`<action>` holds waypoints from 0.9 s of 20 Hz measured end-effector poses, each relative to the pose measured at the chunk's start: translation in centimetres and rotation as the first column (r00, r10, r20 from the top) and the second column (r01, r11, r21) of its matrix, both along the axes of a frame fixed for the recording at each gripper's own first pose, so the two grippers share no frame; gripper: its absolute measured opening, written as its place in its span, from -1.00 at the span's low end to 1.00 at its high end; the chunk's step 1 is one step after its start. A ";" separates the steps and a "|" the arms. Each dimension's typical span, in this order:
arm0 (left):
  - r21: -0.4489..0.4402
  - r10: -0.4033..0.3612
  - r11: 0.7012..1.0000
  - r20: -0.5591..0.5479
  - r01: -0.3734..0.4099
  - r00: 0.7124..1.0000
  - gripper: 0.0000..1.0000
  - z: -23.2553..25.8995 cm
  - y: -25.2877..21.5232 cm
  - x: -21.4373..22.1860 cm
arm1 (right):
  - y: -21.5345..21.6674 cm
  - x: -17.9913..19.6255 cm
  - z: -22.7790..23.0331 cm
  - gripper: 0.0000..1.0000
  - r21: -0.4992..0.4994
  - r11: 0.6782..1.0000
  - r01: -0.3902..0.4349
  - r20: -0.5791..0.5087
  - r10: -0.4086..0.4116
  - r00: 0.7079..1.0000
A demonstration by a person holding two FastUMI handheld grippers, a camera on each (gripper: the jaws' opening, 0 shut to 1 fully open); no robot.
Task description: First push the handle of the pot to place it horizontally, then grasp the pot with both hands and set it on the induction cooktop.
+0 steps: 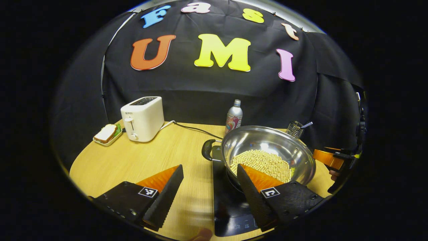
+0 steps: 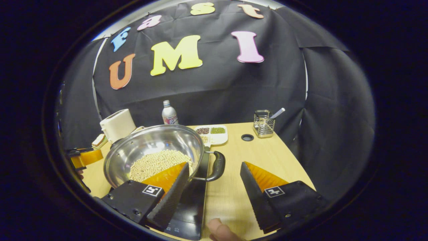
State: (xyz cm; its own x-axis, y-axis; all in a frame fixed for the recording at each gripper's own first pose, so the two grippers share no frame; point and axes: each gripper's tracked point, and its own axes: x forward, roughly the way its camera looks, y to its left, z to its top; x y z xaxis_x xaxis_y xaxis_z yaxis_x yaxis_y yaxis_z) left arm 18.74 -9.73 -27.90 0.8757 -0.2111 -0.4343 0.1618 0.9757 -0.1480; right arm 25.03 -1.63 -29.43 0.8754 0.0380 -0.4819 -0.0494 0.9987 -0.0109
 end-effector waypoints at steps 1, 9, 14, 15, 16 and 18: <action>0.001 0.005 1.000 0.012 -0.005 1.000 0.92 0.5 0.4 -0.9 | -0.1 -0.9 0.2 0.92 -0.005 1.000 0.003 0.004 -0.003 1.000; -0.001 0.088 0.996 0.087 -0.088 0.992 0.92 3.6 2.7 -7.6 | 0.0 -8.4 4.5 0.93 0.032 0.999 0.042 0.104 -0.045 0.994; -0.045 0.123 0.992 0.183 -0.116 0.975 0.92 6.9 3.5 -12.0 | 0.1 -13.9 7.9 0.94 0.022 0.998 0.054 0.189 -0.057 0.980; -0.033 0.128 0.992 0.189 -0.124 0.974 0.91 7.3 3.9 -12.8 | 0.2 -14.9 8.6 0.94 0.018 0.998 0.053 0.204 -0.055 0.977; -0.024 0.139 0.990 0.200 -0.137 0.970 0.92 7.9 4.4 -13.5 | 0.3 -15.9 9.5 0.96 0.017 0.999 0.050 0.219 -0.052 0.974; -0.022 0.145 0.989 0.230 -0.144 0.962 0.92 9.7 4.8 -15.0 | 0.4 -17.5 11.3 0.94 0.016 0.999 0.050 0.253 -0.052 0.966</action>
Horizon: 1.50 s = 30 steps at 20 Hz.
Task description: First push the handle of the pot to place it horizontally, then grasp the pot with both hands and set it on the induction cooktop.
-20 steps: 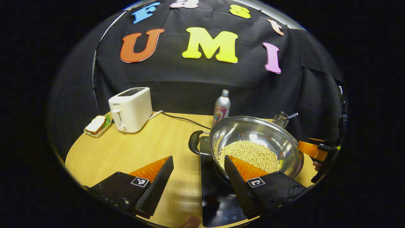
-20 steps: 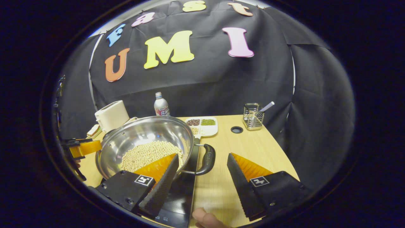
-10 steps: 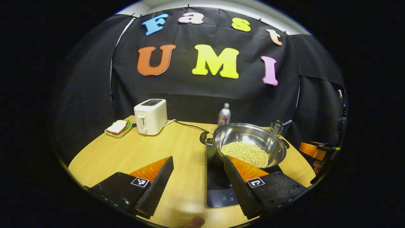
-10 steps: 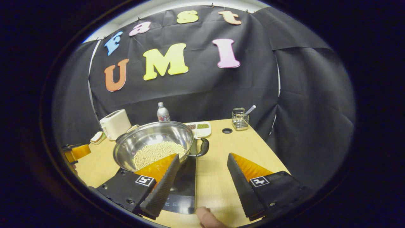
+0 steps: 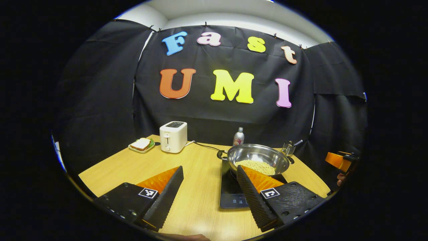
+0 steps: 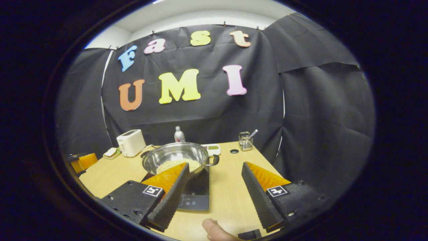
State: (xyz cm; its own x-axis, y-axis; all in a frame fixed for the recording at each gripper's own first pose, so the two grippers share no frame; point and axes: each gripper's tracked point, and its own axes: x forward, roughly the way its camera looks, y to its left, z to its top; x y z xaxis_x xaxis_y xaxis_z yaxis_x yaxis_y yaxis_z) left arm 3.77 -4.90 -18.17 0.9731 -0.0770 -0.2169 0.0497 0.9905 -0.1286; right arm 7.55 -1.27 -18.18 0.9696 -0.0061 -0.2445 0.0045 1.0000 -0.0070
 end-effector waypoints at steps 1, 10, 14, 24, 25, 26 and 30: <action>0.004 -0.002 1.000 0.025 0.002 1.000 0.91 1.1 0.2 -0.7 | 0.1 -0.8 0.9 0.97 -0.002 1.000 0.001 0.021 -0.001 1.000; 0.107 0.072 0.991 0.110 -0.084 0.991 0.91 6.6 3.5 -6.6 | 0.0 -7.0 8.0 0.94 -0.004 0.999 0.052 0.168 -0.050 0.985; 0.076 0.027 0.996 0.130 -0.037 0.991 0.91 9.0 2.6 -8.4 | -1.6 -9.4 9.9 0.94 -0.006 0.997 0.076 0.195 -0.073 0.978; 0.085 -0.004 0.996 0.245 -0.017 0.970 0.90 12.9 1.8 -11.6 | -0.3 -14.2 14.4 0.97 -0.041 0.997 0.060 0.320 -0.044 0.946; 0.082 -0.008 0.997 0.246 -0.012 0.969 0.90 12.9 1.7 -11.7 | -0.3 -14.3 14.7 0.96 -0.044 0.997 0.063 0.328 -0.045 0.944; 0.080 -0.013 0.997 0.244 -0.007 0.970 0.90 12.8 1.6 -11.9 | -0.3 -14.4 14.9 0.93 -0.049 0.997 0.067 0.338 -0.046 0.940; 0.080 -0.014 0.997 0.233 -0.005 0.972 0.90 12.4 1.8 -11.6 | -0.2 -15.3 15.6 0.93 -0.056 0.995 0.081 0.371 -0.054 0.927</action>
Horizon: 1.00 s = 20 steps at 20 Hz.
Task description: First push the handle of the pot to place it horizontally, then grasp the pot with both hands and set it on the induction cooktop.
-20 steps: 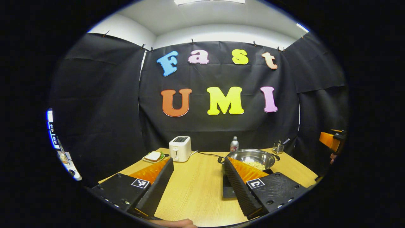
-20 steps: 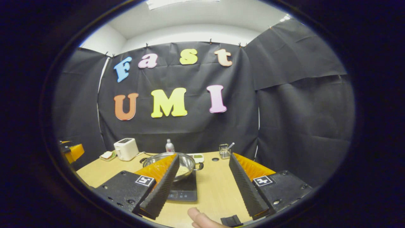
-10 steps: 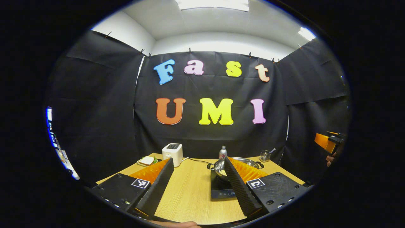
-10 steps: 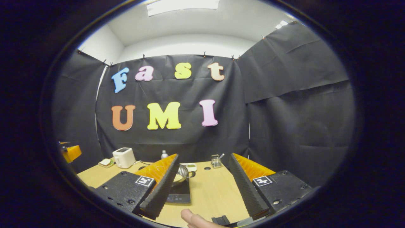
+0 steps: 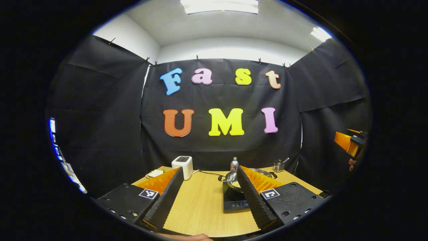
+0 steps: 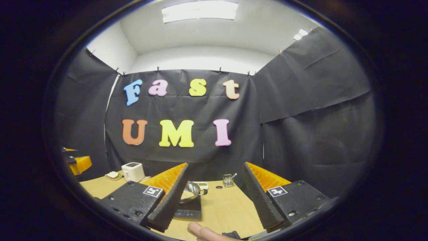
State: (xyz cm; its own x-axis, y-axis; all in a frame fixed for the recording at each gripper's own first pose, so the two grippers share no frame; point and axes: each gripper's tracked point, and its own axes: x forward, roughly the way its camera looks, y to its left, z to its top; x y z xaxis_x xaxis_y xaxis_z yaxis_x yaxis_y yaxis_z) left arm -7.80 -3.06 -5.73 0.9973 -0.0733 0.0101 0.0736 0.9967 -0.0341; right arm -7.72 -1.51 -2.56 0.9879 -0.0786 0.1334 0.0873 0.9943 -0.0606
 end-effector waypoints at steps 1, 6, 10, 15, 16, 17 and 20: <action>0.000 0.000 1.000 -0.003 0.000 1.000 0.90 -0.1 0.0 0.0 | 0.0 -0.1 -0.2 0.93 0.000 1.000 -0.003 0.003 0.003 1.000; 0.008 0.000 1.000 -0.005 0.000 1.000 0.69 -0.3 0.1 -0.1 | 0.2 0.1 -0.3 0.93 -0.024 1.000 -0.016 0.000 0.016 1.000; 0.016 -0.007 1.000 -0.005 0.007 1.000 0.90 -0.4 -0.2 -0.1 | 0.6 0.5 -1.2 0.97 -0.053 0.998 -0.019 -0.014 0.019 1.000; 0.025 0.015 1.000 0.013 -0.016 1.000 0.90 -0.2 0.3 0.0 | 0.1 0.7 -1.9 0.96 -0.075 0.997 -0.018 -0.023 0.016 1.000; 0.023 0.016 1.000 0.014 -0.016 1.000 0.90 -0.2 0.3 -0.1 | -0.1 0.7 -1.9 0.96 -0.077 0.997 -0.012 -0.024 0.011 1.000; 0.020 0.013 1.000 0.015 -0.014 1.000 0.91 -0.2 0.1 -0.1 | -0.3 0.8 -2.0 0.93 -0.076 0.997 -0.009 -0.025 0.007 1.000; 0.019 0.006 1.000 0.016 -0.006 1.000 0.90 -0.5 -0.1 0.1 | -0.9 0.8 -2.4 0.93 -0.070 0.998 -0.007 -0.026 0.005 1.000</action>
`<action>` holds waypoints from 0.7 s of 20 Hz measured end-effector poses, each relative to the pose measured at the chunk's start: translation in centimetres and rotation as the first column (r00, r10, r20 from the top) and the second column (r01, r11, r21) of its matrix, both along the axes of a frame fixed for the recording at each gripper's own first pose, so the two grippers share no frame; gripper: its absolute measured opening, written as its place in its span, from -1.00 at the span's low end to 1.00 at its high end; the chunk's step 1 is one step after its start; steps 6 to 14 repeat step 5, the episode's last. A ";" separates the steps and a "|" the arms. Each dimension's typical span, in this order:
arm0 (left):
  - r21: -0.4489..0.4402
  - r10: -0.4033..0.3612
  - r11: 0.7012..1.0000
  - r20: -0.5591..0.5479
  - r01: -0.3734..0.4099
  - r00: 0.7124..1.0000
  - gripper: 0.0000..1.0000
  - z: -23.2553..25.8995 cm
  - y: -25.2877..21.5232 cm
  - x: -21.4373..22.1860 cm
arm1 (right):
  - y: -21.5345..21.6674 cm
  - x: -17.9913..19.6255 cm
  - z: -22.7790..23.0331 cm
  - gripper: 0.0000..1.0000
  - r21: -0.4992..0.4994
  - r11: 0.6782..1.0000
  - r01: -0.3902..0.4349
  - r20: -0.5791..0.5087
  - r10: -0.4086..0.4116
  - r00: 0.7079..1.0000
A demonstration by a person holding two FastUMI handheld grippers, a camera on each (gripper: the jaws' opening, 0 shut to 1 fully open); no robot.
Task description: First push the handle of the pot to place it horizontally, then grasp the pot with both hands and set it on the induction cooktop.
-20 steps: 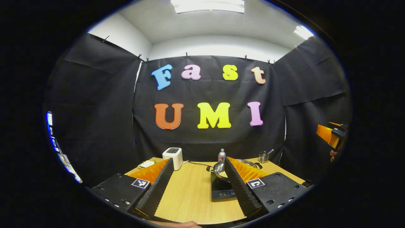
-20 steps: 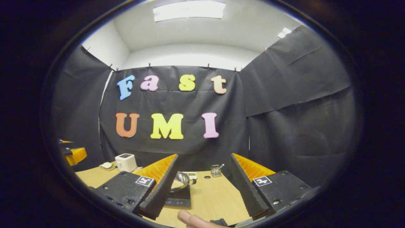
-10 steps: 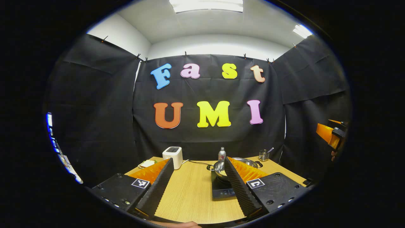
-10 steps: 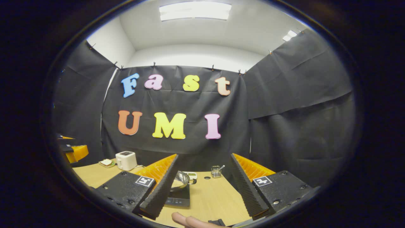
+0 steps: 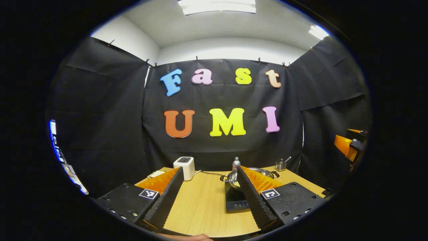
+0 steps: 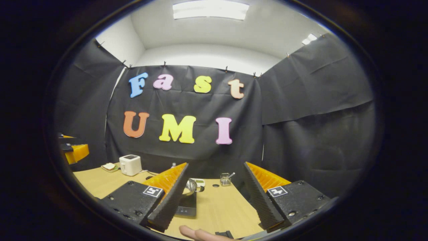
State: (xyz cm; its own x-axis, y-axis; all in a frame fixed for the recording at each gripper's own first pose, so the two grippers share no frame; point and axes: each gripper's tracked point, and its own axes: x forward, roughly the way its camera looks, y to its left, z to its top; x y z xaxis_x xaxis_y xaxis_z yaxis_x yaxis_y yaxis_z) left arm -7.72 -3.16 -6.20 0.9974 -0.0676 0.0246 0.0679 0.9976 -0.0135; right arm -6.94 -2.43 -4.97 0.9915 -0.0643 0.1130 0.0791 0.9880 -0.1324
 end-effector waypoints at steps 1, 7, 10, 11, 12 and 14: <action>0.002 -0.003 1.000 0.003 0.003 1.000 0.90 0.1 -0.2 0.0 | -0.1 0.1 0.0 0.96 0.002 1.000 -0.002 0.001 0.002 1.000; 0.004 -0.007 1.000 0.019 0.007 1.000 0.90 0.4 -0.6 -0.2 | -0.3 0.3 -0.1 0.93 0.007 1.000 -0.006 0.003 0.006 1.000; 0.004 -0.007 1.000 0.019 0.007 1.000 0.90 0.4 -0.6 -0.2 | -0.3 0.3 -0.1 0.93 0.007 1.000 -0.006 0.003 0.006 1.000; 0.004 -0.007 1.000 0.019 0.007 1.000 0.90 0.4 -0.6 -0.2 | -0.3 0.3 -0.1 0.93 0.007 1.000 -0.006 0.003 0.006 1.000; 0.004 -0.007 1.000 0.019 0.007 1.000 0.90 0.4 -0.6 -0.2 | -0.3 0.3 -0.1 0.93 0.007 1.000 -0.006 0.003 0.006 1.000; 0.004 -0.007 1.000 0.019 0.007 1.000 0.90 0.4 -0.6 -0.2 | -0.3 0.3 -0.1 0.93 0.007 1.000 -0.006 0.003 0.006 1.000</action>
